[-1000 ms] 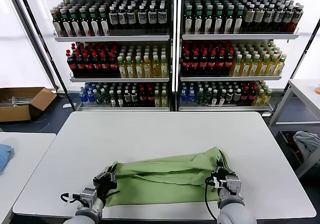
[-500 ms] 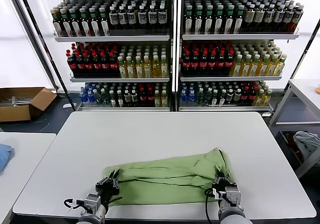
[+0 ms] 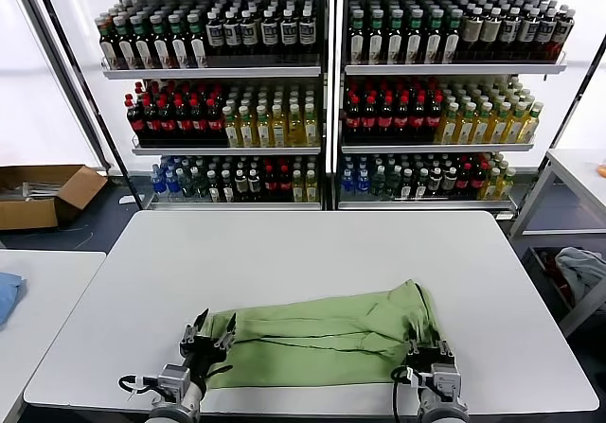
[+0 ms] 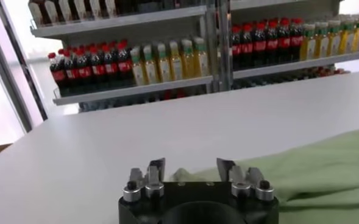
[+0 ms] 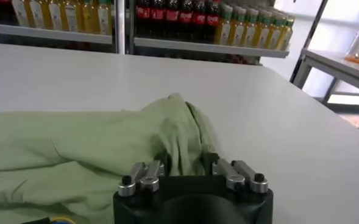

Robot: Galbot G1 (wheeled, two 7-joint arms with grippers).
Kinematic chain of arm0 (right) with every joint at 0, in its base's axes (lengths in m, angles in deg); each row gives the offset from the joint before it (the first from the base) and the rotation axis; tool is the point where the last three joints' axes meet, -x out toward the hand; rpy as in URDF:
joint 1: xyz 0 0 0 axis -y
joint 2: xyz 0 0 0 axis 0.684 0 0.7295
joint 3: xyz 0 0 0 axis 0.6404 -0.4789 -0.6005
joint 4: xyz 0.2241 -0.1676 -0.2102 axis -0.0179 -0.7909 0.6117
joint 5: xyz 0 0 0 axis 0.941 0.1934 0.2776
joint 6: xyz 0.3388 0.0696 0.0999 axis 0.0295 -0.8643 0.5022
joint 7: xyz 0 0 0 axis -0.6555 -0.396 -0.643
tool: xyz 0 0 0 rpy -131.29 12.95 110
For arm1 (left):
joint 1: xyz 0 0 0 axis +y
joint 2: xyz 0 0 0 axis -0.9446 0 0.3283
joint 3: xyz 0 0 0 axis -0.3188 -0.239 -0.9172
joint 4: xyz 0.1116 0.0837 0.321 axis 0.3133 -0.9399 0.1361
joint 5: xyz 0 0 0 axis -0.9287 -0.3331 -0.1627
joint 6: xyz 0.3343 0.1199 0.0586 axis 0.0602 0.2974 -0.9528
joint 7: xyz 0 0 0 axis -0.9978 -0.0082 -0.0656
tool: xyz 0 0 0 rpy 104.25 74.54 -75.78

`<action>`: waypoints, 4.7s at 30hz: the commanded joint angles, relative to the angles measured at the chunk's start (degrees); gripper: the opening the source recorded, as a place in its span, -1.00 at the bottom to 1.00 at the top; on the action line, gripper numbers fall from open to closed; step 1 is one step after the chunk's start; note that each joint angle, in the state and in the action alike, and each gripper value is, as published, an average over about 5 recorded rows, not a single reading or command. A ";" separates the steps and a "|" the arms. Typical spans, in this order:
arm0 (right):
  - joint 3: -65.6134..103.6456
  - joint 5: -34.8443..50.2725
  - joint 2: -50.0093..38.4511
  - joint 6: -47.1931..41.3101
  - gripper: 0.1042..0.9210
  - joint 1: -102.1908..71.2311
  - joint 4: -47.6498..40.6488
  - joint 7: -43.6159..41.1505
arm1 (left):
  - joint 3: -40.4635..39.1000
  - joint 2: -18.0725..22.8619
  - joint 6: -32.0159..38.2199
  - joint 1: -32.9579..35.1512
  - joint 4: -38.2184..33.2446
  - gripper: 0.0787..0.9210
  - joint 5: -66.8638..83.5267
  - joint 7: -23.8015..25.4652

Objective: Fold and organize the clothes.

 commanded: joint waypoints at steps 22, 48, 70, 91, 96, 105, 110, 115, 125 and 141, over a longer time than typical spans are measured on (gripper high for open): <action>-0.35 0.48 -0.28 4.39 0.76 -1.21 9.11 0.56 | 1.51 6.08 -3.70 1.29 2.97 0.77 8.44 -4.66; -0.60 0.59 -0.38 4.35 0.76 0.49 7.76 0.65 | 4.57 4.31 -2.60 0.49 4.21 -0.58 7.30 -3.08; -1.50 0.16 0.25 4.04 0.76 2.02 7.05 0.76 | 37.37 -26.43 -5.64 -8.87 10.92 -0.94 17.96 -2.80; 0.38 -1.04 1.59 4.92 0.76 -1.12 7.64 0.81 | -1.68 -2.64 -9.68 -8.74 -1.31 -0.94 6.48 -3.15; 0.64 -1.28 1.68 5.42 0.76 -1.88 7.55 0.80 | -3.87 -1.66 -9.18 -9.19 1.93 -0.94 4.21 -2.05; -0.13 -2.02 2.10 6.03 0.76 -2.11 6.41 0.82 | -4.60 0.04 -8.76 -9.88 5.58 -0.94 3.11 -0.76; -0.59 -2.30 2.03 6.50 0.76 -2.09 5.49 0.76 | -5.29 1.37 -5.64 -9.04 7.48 -0.94 -0.73 0.21; -1.00 -2.32 1.87 6.61 0.76 -1.76 5.10 0.70 | -5.73 2.74 -0.20 -8.49 10.49 -0.80 -5.59 0.40; -1.23 -2.21 1.40 6.89 0.76 -1.37 4.40 0.60 | -7.31 4.37 4.44 -6.76 7.79 -0.10 5.92 0.72; -1.38 -2.20 1.39 7.05 0.76 -0.98 4.10 0.60 | 1.09 1.06 2.20 -9.34 -7.18 0.76 27.14 -1.29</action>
